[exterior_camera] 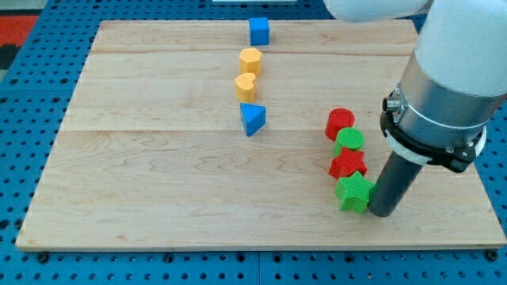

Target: Move your arm towards blue triangle

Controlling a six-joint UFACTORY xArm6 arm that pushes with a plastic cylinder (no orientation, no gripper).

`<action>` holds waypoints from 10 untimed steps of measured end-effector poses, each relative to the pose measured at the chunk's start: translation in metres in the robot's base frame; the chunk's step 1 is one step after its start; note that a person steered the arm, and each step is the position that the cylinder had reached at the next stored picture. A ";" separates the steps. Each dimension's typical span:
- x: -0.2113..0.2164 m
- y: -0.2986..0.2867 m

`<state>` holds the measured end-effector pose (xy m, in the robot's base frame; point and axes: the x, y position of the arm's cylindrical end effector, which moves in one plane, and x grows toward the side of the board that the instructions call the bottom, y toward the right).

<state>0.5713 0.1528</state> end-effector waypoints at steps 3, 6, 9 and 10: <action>-0.002 -0.007; 0.007 0.074; 0.007 0.108; 0.004 0.114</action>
<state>0.5757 0.2665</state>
